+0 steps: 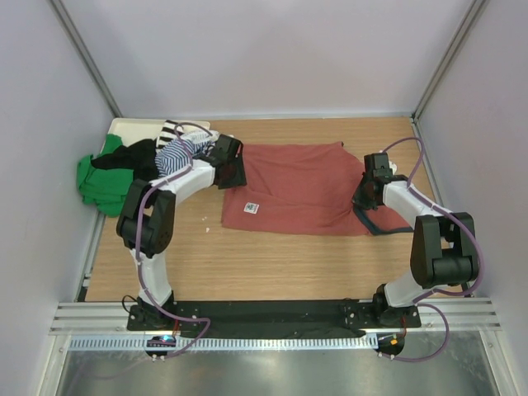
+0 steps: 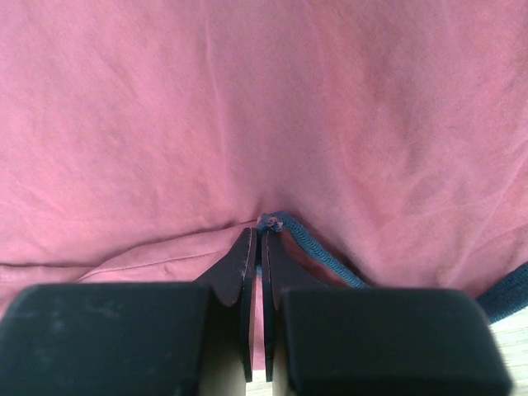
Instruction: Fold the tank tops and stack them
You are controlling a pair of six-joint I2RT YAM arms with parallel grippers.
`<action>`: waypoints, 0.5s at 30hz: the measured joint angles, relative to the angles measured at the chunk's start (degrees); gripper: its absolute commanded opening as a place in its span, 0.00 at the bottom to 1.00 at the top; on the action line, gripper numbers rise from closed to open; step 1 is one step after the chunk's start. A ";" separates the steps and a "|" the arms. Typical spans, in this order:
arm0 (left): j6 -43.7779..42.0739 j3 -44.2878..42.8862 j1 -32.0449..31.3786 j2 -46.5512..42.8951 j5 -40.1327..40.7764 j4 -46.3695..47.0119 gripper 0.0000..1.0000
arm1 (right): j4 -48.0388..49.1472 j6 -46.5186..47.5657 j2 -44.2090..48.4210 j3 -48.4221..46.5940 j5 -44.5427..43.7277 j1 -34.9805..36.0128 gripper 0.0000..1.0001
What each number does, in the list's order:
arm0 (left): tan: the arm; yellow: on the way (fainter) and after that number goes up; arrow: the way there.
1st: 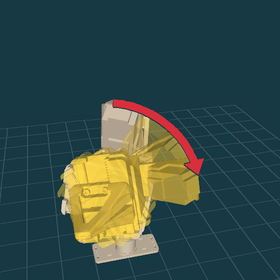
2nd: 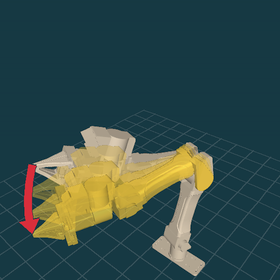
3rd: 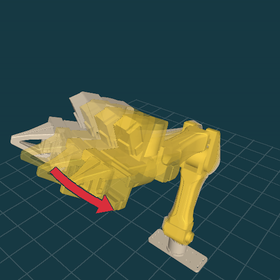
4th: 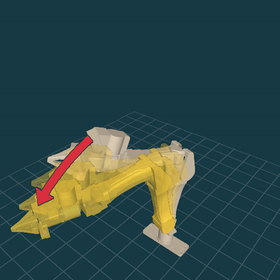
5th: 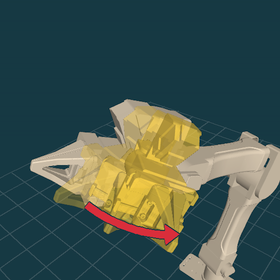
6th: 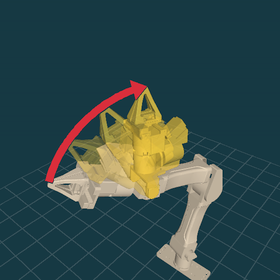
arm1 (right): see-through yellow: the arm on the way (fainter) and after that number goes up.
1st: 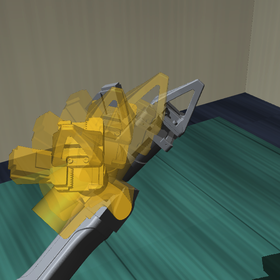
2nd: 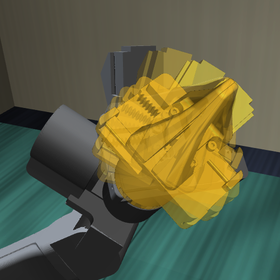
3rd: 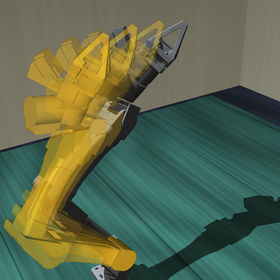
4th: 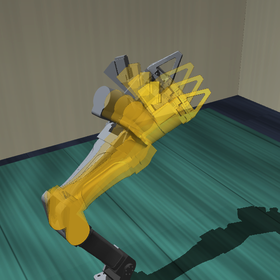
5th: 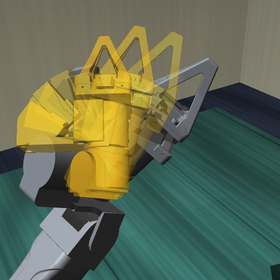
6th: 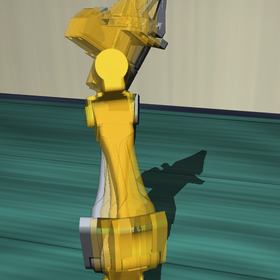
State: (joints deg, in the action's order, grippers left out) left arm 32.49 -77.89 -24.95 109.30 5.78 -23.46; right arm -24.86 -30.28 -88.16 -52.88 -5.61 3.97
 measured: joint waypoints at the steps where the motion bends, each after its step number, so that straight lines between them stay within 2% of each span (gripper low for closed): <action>1: 0.00 -0.48 0.00 0.55 0.00 0.00 0.48 | 0.02 0.00 0.00 0.00 0.02 0.00 0.05; 6: 0.04 -2.38 0.00 3.58 0.07 -0.63 0.48 | 0.28 0.02 -0.11 0.00 0.42 0.00 0.05; 8: 0.07 -2.82 0.00 4.74 0.20 -0.92 0.44 | 0.50 0.02 -0.28 0.00 0.61 0.00 0.05; 9: 0.11 -3.10 0.00 5.40 0.22 -1.07 0.41 | 0.52 0.02 -0.37 0.00 0.66 0.00 0.05; 10: 0.09 -3.37 0.00 5.90 0.20 -1.27 0.29 | 0.52 0.04 -0.39 0.00 0.72 0.00 0.05; 13: 0.31 -4.39 0.00 7.58 0.17 -1.40 0.09 | 0.66 0.09 -0.39 0.00 0.81 0.00 0.04; 15: 0.33 -4.85 0.00 7.91 0.20 -1.51 0.03 | 0.68 0.15 -0.39 0.00 0.83 0.00 0.04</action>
State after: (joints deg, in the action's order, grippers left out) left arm 32.82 -82.74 -24.95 117.21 5.98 -24.97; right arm -24.18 -30.13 -88.55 -52.88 -4.78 3.97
